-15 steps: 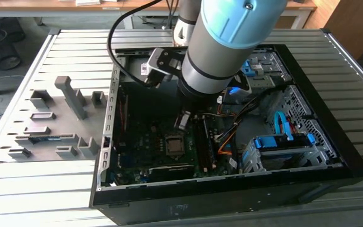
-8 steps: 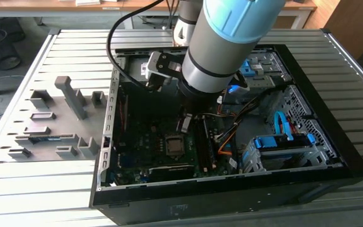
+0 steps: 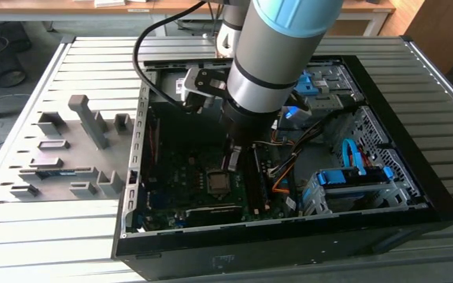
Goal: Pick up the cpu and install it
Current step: 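Close the cpu cover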
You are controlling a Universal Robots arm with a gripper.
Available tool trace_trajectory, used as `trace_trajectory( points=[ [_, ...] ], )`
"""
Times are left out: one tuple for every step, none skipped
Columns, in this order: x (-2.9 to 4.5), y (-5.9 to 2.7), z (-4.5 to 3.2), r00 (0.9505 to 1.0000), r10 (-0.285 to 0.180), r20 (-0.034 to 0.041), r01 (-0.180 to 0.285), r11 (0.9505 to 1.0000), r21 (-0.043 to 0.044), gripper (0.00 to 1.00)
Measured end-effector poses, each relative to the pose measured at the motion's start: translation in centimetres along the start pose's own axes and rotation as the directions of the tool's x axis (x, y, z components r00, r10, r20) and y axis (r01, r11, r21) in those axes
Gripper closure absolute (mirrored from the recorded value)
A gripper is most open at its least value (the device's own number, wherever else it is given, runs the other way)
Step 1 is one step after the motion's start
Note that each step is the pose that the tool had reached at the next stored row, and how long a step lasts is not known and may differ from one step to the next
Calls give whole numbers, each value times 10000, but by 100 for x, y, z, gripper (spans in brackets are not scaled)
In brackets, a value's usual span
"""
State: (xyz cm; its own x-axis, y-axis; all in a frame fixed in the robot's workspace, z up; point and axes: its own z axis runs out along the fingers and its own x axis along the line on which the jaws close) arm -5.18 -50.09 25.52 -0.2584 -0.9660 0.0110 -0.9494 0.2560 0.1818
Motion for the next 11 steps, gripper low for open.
trace_trajectory(
  points=[
    [-1, 0, 0, 9998, 18, -174, -17, 10000, 46, 90],
    [-5, 1, 0, 9995, 36, -317, -33, 10000, 85, 90],
    [-10, 2, 0, 9994, -21, -341, 24, 10000, 90, 90],
    [-12, 2, 2, 9992, -160, -364, 164, 9998, 92, 90],
    [-12, 2, 2, 9988, -310, -392, 314, 9995, 93, 90],
    [-12, 3, 2, 9981, -456, -421, 460, 9989, 93, 90],
    [-13, 3, 1, 9972, -604, -450, 609, 9981, 93, 90],
    [-13, 3, 2, 9959, -763, -478, 769, 9970, 93, 90],
    [-13, 3, 3, 9944, -923, -507, 929, 9956, 93, 90],
    [-13, 3, 2, 9930, -1055, -533, 1061, 9943, 91, 90],
    [-13, 3, 2, 9929, -1066, -535, 1073, 9942, 90, 90]
  ],
)
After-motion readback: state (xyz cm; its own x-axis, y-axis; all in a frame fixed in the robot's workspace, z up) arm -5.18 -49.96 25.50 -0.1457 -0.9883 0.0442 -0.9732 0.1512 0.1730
